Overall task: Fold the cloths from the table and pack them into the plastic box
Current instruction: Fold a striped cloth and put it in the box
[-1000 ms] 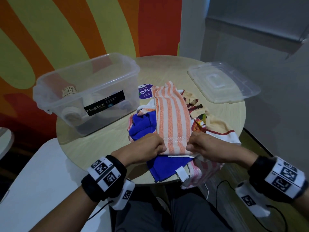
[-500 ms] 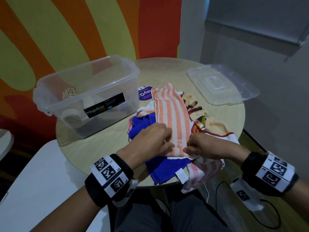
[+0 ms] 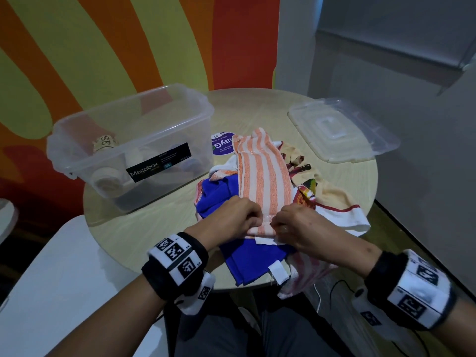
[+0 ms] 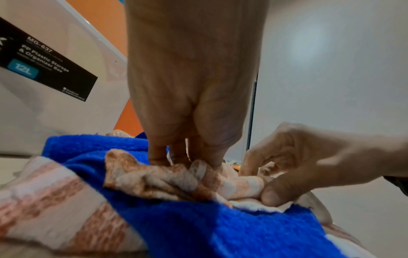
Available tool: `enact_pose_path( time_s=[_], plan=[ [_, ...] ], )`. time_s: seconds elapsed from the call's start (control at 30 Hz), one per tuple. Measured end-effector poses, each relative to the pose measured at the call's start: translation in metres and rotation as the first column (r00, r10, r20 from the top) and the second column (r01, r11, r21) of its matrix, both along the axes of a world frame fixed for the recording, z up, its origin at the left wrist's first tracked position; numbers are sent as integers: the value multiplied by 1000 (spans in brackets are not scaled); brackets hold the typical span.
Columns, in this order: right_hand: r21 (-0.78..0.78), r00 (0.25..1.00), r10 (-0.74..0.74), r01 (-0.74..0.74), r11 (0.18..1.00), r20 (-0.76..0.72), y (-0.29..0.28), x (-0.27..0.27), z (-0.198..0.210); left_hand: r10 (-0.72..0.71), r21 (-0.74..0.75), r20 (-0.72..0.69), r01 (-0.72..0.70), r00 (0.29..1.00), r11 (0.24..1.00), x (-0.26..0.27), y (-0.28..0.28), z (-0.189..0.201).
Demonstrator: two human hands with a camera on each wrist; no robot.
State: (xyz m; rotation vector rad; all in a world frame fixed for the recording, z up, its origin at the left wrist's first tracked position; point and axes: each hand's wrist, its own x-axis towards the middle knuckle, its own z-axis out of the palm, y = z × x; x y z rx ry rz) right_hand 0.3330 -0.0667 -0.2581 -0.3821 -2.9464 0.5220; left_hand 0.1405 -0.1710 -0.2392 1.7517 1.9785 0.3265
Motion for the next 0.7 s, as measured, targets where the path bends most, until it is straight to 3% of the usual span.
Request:
enact_pose_path(
  time_s=[0.1, 0.2, 0.37, 0.57, 0.7],
  plan=[
    [43, 1000, -3, 3, 999, 9, 4, -1, -5, 12, -7, -15, -12, 1000, 1000, 0, 3, 1],
    [-68, 1000, -9, 10, 998, 7, 11, -3, 3, 16, -28, -9, -16, 1000, 999, 0, -2, 7],
    [-221, 979, -62, 105, 970, 196, 24, -11, 17, -73, -47, -106, 68, 992, 997, 0, -13, 16],
    [-277, 963, -3, 80, 958, 271, 25, 1, 47, -24, -7, 7, 24, 1000, 1000, 4, -25, 26],
    [-238, 925, 7, 90, 967, 380, 11, 3, 34, -1, -74, 9, 1, 1000, 997, 9, -29, 10]
  ],
)
